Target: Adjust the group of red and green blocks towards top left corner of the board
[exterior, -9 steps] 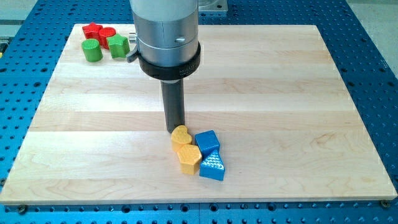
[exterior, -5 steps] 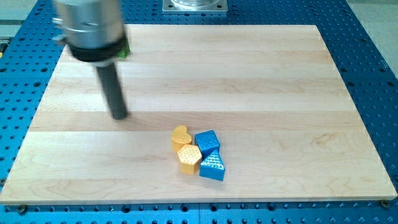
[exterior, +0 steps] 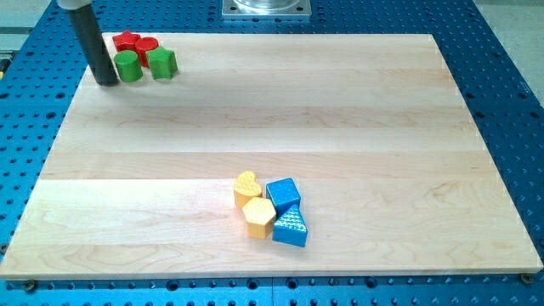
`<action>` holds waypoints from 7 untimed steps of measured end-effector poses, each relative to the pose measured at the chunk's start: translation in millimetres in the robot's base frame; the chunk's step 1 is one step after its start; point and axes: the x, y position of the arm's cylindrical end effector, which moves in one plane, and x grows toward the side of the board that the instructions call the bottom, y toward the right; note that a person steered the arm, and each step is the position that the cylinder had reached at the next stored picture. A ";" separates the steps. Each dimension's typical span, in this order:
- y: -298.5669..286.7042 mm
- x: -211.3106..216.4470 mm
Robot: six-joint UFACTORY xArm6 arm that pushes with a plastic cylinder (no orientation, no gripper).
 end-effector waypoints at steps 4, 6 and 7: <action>-8.8 -8.3; -8.5 -52.8; -3.1 -90.4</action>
